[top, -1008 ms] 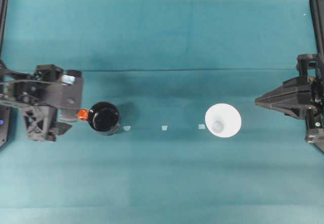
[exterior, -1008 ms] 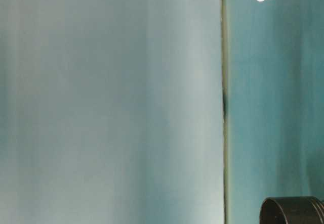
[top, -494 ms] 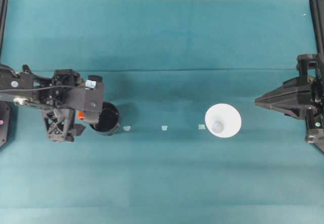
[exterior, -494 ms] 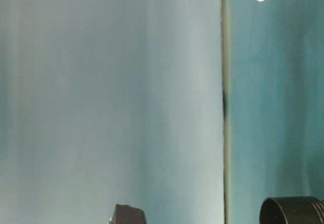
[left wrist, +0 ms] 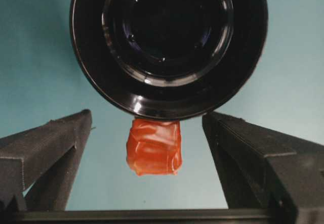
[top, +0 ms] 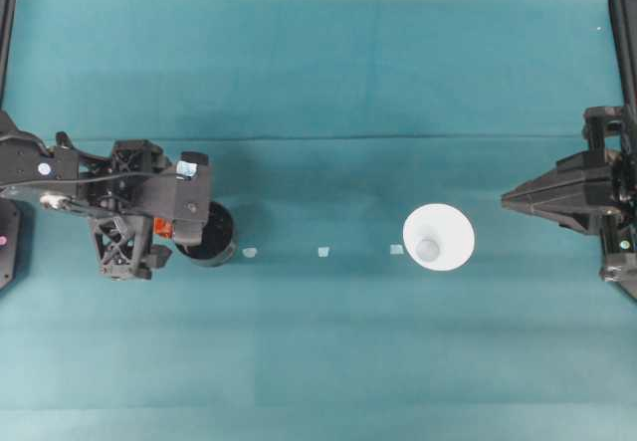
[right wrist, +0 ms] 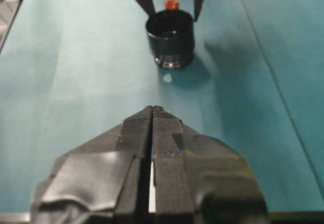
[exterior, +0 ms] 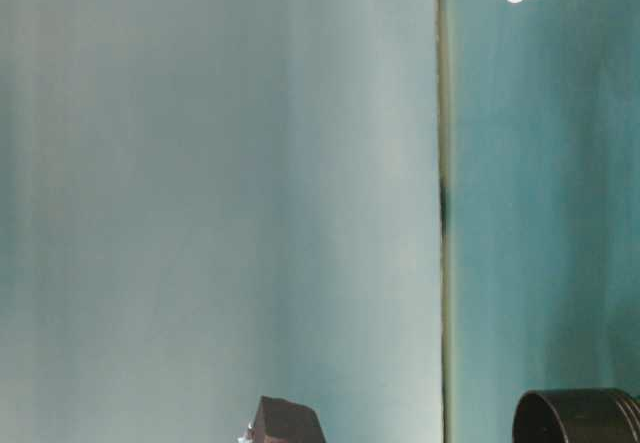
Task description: Put the paper cup into the moved red handle cup holder.
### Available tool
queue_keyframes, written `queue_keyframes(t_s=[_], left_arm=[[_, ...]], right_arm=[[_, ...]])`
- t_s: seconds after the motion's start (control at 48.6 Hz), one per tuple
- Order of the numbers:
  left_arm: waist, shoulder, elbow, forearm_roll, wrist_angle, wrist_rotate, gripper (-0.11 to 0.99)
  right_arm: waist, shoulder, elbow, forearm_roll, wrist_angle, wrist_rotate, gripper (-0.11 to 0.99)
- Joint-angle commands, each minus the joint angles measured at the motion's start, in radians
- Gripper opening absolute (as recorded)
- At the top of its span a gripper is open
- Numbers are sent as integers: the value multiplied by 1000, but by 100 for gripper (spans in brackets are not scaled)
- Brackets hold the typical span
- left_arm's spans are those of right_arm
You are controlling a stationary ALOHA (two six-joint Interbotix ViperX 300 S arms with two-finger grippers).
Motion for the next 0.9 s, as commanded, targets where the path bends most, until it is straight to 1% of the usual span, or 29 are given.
queue_keyframes(t_s=[0.0, 0.021, 0.391, 0.473, 0.535, 0.596, 0.638, 0.679, 0.74, 0.782, 0.802, 0.823, 0.884], left_arm=[[3, -2, -9, 5, -11, 0, 97], [2, -2, -9, 3, -11, 0, 97], [3, 0, -9, 5, -12, -2, 96], [3, -2, -8, 5, -12, -2, 94], [3, -2, -8, 5, -12, -2, 90], [3, -2, -8, 3, -12, -2, 83], [3, -2, -8, 5, -12, 0, 74], [2, -2, -6, 3, -12, 2, 63], [3, -2, -3, 5, -12, 3, 45], [3, -2, -5, 3, -11, 9, 33], [3, -2, -5, 5, -12, 12, 28], [2, -2, -6, 5, -12, 18, 26], [3, -2, -6, 5, -12, 28, 26]], right_arm=[[-2, 5, -20, 3, -5, 9, -10], [-2, 5, -20, 3, -5, 9, -10], [-2, 5, -17, 3, -5, 9, -10], [-2, 5, -17, 3, -5, 8, -10], [-2, 5, -17, 3, -5, 8, -10], [-2, 5, -17, 2, -5, 8, -10], [-2, 5, -17, 3, -5, 8, -10], [-2, 5, -17, 3, -5, 8, -10], [-2, 5, -17, 3, -5, 8, -10], [-2, 5, -17, 3, -5, 8, -10], [-2, 5, -17, 3, -5, 8, -10], [-2, 5, -17, 3, -5, 8, -10], [-2, 5, -15, 3, -5, 8, -10]])
